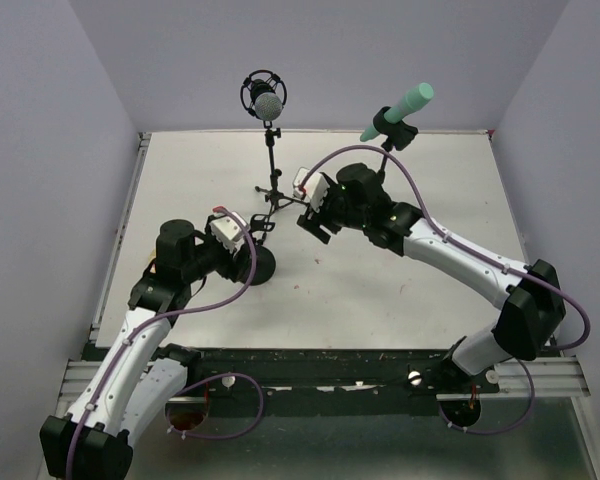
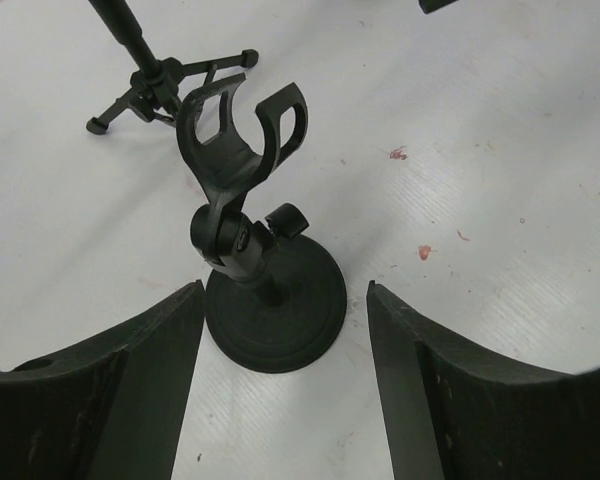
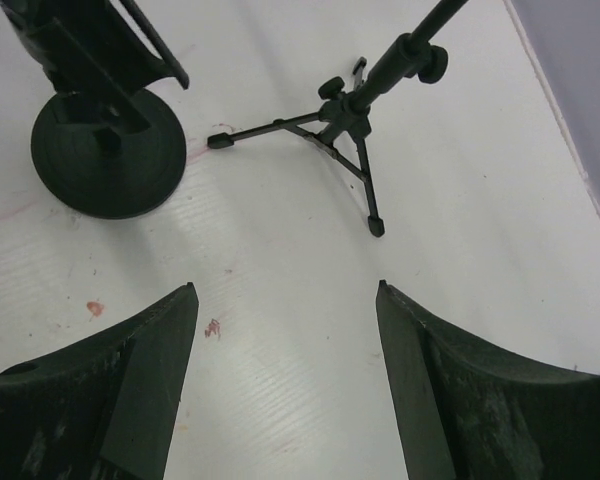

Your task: Remove the microphone from the stand

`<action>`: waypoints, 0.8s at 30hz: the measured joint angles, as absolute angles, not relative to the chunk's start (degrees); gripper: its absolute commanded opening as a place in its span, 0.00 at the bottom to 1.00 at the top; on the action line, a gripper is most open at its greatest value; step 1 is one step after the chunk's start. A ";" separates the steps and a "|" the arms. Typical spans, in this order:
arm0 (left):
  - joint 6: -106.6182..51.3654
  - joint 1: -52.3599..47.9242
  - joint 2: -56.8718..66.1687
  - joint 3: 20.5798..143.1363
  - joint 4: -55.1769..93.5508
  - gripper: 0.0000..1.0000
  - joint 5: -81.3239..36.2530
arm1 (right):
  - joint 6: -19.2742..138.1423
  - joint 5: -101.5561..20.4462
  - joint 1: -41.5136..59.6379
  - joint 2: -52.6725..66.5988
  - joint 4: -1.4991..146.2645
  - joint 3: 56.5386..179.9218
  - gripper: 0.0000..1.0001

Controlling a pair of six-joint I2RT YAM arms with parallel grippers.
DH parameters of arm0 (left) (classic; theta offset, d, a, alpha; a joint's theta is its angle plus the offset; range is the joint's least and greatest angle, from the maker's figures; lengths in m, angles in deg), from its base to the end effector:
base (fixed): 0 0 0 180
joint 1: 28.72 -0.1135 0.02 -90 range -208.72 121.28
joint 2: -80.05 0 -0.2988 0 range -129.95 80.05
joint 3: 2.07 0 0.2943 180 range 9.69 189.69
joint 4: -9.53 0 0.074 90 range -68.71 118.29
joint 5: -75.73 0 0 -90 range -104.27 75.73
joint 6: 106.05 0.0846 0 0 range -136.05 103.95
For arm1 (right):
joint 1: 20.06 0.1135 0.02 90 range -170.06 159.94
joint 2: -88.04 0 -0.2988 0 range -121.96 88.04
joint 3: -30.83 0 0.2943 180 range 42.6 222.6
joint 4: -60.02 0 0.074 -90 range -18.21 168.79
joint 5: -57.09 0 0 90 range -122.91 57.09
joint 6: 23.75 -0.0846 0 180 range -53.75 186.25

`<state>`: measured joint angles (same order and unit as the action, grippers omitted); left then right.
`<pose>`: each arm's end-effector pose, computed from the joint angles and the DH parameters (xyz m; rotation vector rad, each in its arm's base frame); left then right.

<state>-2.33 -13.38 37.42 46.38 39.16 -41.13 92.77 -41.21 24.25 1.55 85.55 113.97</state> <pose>0.2114 -0.0976 0.2854 0.7817 1.8084 -0.4827 0.3017 0.3116 0.3184 -1.2810 1.6474 0.3398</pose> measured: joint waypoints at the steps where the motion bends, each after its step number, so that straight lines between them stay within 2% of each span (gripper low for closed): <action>1: -2.09 -13.38 36.79 45.87 38.07 0.69 -41.21 | 92.62 -41.12 24.05 0.58 86.25 115.22 0.79; 9: -1.63 -13.47 24.20 47.38 30.35 0.52 -43.38 | 88.53 -41.12 20.67 -4.18 95.36 124.68 0.77; 15: -1.02 -13.69 21.58 50.40 30.70 0.35 -45.04 | 86.04 -40.90 17.89 -3.18 95.27 125.58 0.77; 18: -1.39 -13.71 20.92 51.60 31.07 0.30 -45.17 | 83.85 -41.19 17.41 -2.89 94.40 125.51 0.77; 22: 0.64 -13.73 20.81 51.67 31.51 0.30 -45.45 | 82.13 -41.60 17.37 -1.08 91.49 123.04 0.77; 24: 2.13 -13.71 20.90 51.58 31.66 0.25 -45.56 | 82.11 -41.69 17.37 -0.31 91.08 122.45 0.77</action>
<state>2.13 -13.71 20.90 51.58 31.66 -45.56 82.11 -41.69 17.37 -0.31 91.08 122.45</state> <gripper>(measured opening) 0.335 0.769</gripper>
